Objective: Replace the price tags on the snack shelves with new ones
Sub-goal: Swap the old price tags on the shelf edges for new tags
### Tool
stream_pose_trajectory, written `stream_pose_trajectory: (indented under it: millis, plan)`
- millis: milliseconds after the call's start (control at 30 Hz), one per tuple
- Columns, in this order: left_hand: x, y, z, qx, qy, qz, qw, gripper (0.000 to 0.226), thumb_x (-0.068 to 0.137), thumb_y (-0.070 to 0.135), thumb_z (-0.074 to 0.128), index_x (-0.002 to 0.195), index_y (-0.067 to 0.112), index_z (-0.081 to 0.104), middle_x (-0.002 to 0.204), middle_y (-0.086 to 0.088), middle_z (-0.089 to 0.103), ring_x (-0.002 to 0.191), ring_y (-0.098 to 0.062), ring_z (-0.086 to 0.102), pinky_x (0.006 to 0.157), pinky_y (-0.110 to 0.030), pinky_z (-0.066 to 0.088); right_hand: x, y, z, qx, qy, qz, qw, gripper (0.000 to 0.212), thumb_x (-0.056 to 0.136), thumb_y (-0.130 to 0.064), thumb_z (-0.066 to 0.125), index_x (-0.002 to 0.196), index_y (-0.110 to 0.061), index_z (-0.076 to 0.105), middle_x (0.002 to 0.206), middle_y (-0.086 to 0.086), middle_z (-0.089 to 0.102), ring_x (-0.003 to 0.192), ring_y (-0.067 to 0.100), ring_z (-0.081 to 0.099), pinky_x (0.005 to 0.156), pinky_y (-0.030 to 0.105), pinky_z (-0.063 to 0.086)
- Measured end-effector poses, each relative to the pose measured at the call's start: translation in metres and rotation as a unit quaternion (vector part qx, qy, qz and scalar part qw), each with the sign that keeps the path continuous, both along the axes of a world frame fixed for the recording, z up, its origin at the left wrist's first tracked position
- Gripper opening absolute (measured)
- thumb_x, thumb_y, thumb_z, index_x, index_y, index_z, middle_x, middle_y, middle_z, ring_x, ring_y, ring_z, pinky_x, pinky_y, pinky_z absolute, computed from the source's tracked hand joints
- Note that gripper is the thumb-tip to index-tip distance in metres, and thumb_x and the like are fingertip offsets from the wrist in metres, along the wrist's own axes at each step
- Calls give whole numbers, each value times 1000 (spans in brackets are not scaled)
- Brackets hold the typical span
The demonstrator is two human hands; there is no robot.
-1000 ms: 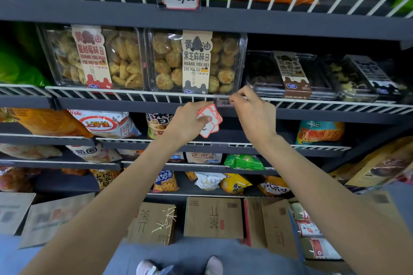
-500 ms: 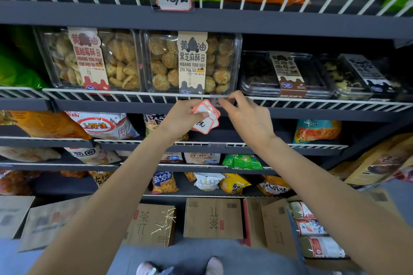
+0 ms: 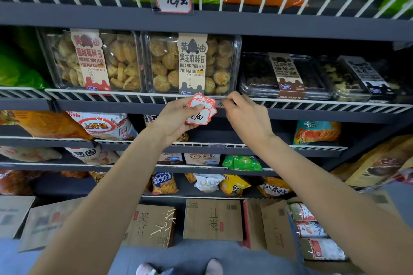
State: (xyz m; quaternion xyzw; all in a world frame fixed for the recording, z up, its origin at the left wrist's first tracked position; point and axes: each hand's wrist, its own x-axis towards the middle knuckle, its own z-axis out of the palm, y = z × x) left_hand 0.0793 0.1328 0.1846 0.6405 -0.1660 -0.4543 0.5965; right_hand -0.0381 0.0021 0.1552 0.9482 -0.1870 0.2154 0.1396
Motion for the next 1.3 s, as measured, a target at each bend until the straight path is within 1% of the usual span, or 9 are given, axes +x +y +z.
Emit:
stream_pose_trajectory:
  millis: [200, 433, 600, 733, 867, 933, 1000, 1100, 1300]
  plan:
    - [-3, 0, 2, -50, 79, 74, 993, 25, 93, 11, 53, 118, 14, 58, 118, -12, 65, 110, -24, 62, 80, -29, 53, -3, 4, 0, 25, -19, -1, 1000, 34, 58, 0, 79, 86, -15, 66, 83, 4, 57, 59, 17, 58, 35, 20, 25]
    - [-9, 5, 8, -98, 204, 105, 968, 33, 92, 9, 53, 125, 13, 55, 121, -10, 64, 113, -23, 61, 80, -28, 56, -1, 10, 0, 33, -37, -4, 999, 36, 56, -3, 83, 88, -10, 69, 86, 5, 58, 68, 19, 60, 35, 20, 30]
    - [-9, 9, 8, -106, 207, 107, 967, 31, 92, 8, 52, 123, 12, 56, 124, -11, 62, 117, -25, 59, 81, -30, 55, -2, 12, -6, 36, -20, -7, 999, 44, 53, -5, 86, 94, -9, 71, 85, 3, 63, 70, 18, 63, 34, 21, 37]
    - [-10, 12, 8, -107, 194, 108, 969, 27, 92, 8, 53, 118, 13, 59, 121, -11, 64, 114, -25, 60, 79, -30, 56, -4, 17, 4, 115, -2, -6, 993, 34, 81, -12, 67, 115, -9, 63, 101, 7, 58, 81, 23, 64, 49, 28, 45]
    - [-14, 12, 7, -105, 188, 121, 969, 19, 92, 8, 53, 108, 15, 61, 114, -9, 66, 106, -21, 62, 82, -31, 53, -1, 16, 15, 374, -59, -39, 925, 27, 95, -22, 48, 118, -20, 63, 110, 0, 58, 94, 19, 59, 73, 30, 45]
    - [-16, 11, 7, -104, 180, 117, 971, 20, 92, 9, 53, 110, 14, 61, 113, -9, 66, 104, -20, 62, 84, -32, 52, 4, 17, 23, 560, -157, -45, 812, 23, 94, -20, 50, 109, -17, 68, 99, -5, 64, 81, 8, 60, 67, 19, 44]
    - [-18, 11, 6, -103, 175, 112, 973, 18, 93, 9, 53, 107, 15, 62, 107, -6, 68, 98, -18, 64, 84, -31, 52, 4, 20, 32, 670, -200, -45, 714, 21, 94, -23, 51, 105, -14, 68, 88, -7, 66, 55, -2, 49, 47, 9, 35]
    - [-21, 11, 6, -106, 172, 102, 974, 17, 92, 10, 53, 104, 16, 64, 97, -3, 71, 90, -15, 66, 81, -29, 54, -1, 28, 41, 682, -185, 6, 708, 16, 92, -26, 56, 99, -17, 67, 74, -13, 60, 52, -5, 47, 42, 6, 32]
    - [-24, 19, 7, -116, 163, 65, 978, 17, 94, 13, 50, 103, 16, 64, 93, -2, 73, 86, -13, 68, 79, -27, 56, 5, 32, 31, 616, -162, 36, 770, 23, 75, -27, 76, 88, -11, 67, 85, -4, 67, 75, 2, 54, 73, 21, 43]
